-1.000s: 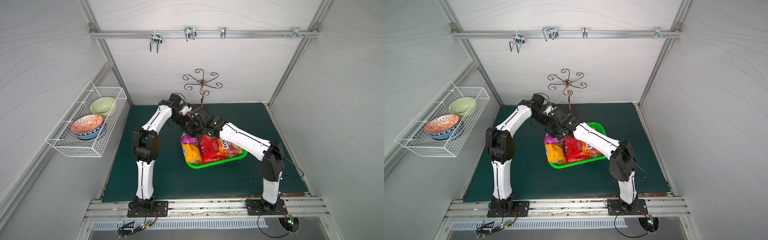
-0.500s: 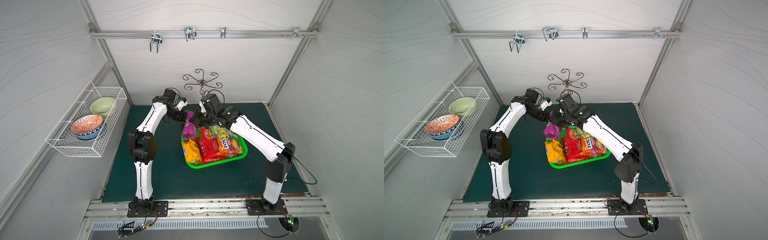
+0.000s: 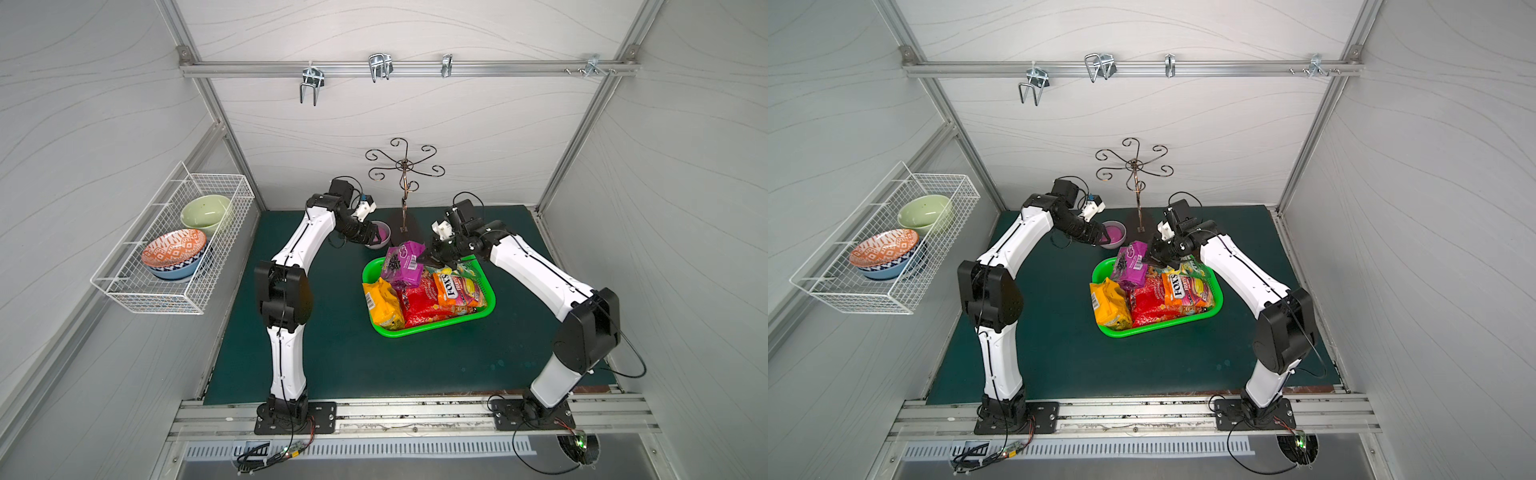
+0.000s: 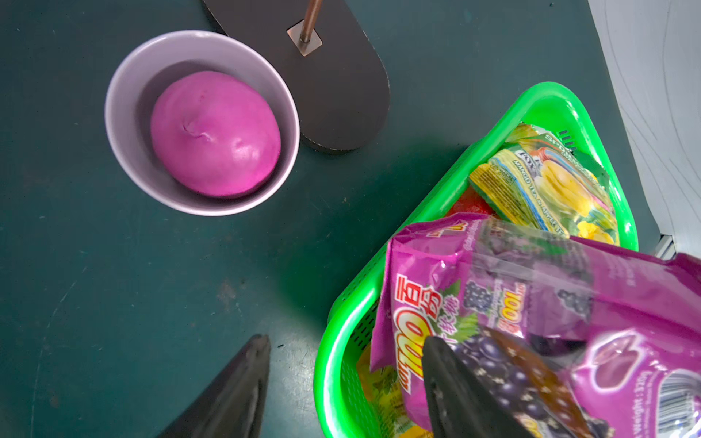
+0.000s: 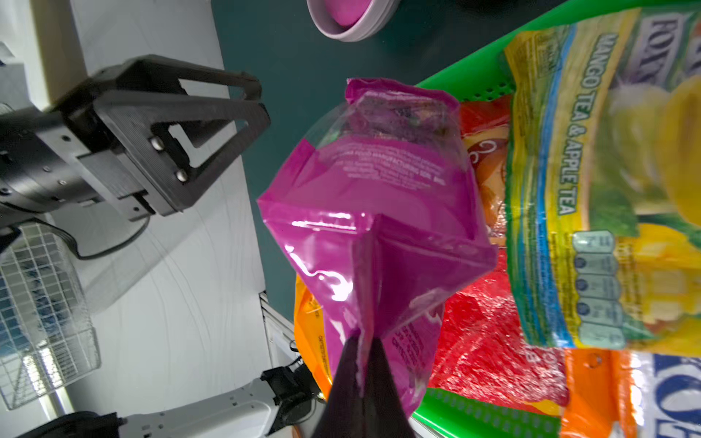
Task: Put the candies in the basket
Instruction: Place the candy in the basket.
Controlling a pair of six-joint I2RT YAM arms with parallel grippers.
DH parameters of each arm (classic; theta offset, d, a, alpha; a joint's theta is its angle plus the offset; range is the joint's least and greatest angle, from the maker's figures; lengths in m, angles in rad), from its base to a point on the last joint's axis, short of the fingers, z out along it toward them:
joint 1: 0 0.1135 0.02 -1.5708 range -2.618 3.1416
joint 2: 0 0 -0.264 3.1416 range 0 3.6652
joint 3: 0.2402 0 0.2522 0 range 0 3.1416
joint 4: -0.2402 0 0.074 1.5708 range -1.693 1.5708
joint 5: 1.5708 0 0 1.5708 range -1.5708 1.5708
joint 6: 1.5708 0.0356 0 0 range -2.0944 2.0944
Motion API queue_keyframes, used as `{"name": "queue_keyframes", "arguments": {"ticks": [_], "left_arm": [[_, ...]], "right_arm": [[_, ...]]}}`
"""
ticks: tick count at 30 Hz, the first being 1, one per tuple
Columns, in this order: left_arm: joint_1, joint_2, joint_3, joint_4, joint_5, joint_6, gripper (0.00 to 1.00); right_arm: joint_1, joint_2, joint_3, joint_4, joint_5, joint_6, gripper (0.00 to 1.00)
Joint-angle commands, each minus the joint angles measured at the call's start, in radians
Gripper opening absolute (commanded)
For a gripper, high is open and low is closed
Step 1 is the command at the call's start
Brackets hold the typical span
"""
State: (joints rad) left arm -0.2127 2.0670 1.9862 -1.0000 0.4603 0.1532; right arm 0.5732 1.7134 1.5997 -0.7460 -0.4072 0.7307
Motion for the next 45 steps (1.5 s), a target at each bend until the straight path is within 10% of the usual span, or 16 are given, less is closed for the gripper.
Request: {"name": "queue_keyframes", "arguments": {"ticks": [1,10,21,45], "left_arm": [[-0.005,0.001,0.003,0.048,-0.011,-0.010,0.67],[-0.011,0.043,0.024,0.081,0.069,0.004,0.68],[-0.040,0.061,-0.004,0.189,0.213,0.087,0.68],[-0.103,0.039,-0.127,0.038,0.257,0.295,0.58]], "right_arm": [[-0.023,0.063,0.083,-0.123,0.050,-0.209,0.00],[-0.066,0.153,0.227,-0.226,-0.167,-0.406,0.00],[-0.118,0.267,0.263,-0.298,-0.145,-0.662,0.00],[-0.167,0.180,0.232,-0.237,-0.140,-0.508,0.00]]}}
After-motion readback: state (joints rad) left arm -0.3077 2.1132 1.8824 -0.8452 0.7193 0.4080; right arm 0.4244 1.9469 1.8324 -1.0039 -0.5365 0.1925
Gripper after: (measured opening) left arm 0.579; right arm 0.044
